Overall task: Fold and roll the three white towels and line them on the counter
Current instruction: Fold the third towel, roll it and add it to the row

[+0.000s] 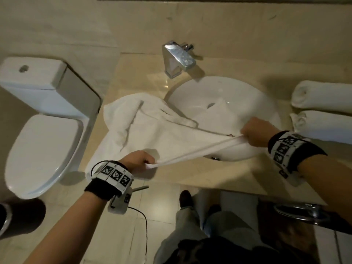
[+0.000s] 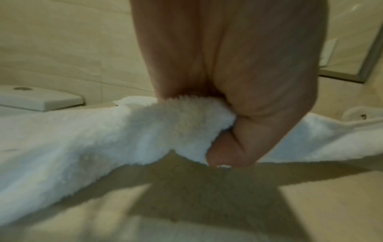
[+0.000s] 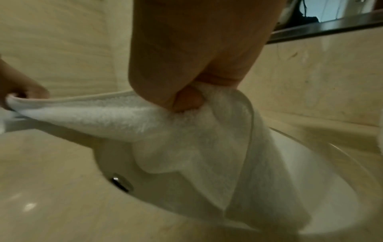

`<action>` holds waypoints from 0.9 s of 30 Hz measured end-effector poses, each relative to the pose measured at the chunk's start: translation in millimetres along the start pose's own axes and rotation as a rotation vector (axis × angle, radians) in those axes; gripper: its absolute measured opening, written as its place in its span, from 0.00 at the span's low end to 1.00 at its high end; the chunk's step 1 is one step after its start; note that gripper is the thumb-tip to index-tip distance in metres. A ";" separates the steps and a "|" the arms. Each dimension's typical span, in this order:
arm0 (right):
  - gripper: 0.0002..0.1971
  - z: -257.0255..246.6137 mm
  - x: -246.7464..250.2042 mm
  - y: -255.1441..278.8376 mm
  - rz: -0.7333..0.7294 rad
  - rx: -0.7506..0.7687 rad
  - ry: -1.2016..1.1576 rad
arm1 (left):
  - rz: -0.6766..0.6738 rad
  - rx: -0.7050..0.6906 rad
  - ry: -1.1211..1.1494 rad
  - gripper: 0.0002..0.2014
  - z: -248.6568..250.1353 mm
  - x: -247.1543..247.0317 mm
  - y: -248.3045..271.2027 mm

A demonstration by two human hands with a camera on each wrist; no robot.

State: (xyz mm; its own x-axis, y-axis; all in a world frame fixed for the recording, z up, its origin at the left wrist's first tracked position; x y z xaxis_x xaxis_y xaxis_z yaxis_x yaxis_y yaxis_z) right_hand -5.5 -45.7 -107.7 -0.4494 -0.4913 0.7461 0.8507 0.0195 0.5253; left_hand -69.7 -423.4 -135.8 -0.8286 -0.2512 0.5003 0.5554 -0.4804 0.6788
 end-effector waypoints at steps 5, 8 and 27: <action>0.13 -12.0 0.4 53.4 -0.118 0.112 -0.070 | -0.024 0.085 -0.170 0.07 -0.3 -17.1 15.0; 0.08 -27.4 -15.3 76.5 -0.219 0.188 -0.069 | -0.007 0.157 -0.270 0.13 2.0 -31.1 25.9; 0.09 -32.2 -33.8 44.6 0.074 -0.240 -0.884 | 0.544 0.268 -0.028 0.13 9.1 -7.8 17.6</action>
State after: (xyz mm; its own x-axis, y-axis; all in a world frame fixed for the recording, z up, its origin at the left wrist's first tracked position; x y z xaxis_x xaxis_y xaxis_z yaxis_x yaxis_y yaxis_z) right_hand 56.4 -56.3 -122.7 -0.3524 0.3509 0.8675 0.8749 -0.2054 0.4385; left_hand -52.8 -422.2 -123.0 -0.4204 -0.3776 0.8251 0.9003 -0.0601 0.4312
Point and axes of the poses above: each hand's wrist, its own y-axis away from the middle knuckle, its own x-axis out of the back of the hand, z = x × y, the point moved 1 cm from there along -y, towards the middle knuckle, and after that the axes turned 15 degrees about y, right-handed, at the moved point
